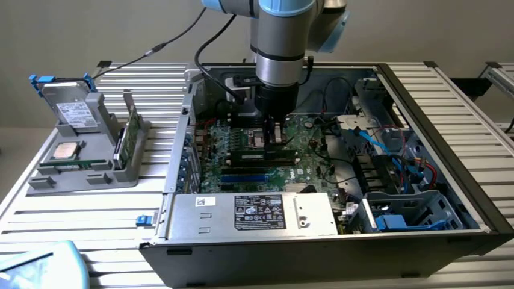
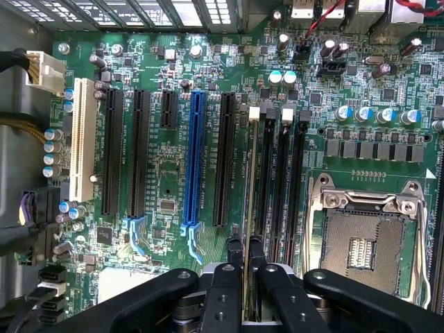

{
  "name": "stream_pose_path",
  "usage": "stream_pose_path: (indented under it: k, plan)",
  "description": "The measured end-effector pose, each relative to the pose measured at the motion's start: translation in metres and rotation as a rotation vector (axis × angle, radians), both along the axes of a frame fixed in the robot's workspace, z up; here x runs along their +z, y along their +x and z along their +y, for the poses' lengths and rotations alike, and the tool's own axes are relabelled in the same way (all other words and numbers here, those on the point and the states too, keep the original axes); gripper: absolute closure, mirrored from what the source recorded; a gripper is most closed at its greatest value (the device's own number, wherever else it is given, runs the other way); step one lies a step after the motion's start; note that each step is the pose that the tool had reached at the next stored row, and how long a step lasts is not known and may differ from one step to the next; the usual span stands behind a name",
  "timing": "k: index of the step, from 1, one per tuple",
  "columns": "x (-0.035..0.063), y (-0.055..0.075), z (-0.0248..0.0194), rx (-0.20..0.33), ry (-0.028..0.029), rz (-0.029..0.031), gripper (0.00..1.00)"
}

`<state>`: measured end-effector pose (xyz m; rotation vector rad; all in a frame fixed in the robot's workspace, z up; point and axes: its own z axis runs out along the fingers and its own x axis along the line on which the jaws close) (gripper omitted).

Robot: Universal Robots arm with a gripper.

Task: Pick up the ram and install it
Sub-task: 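Insert the ram into the slot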

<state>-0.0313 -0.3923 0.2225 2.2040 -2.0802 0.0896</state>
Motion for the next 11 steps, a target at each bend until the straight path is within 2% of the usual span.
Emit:
stream_pose_path:
  k: [11]
  plan:
    - [-0.0020,0.0000,0.0000,0.000,-0.0025,-0.0001,0.86]
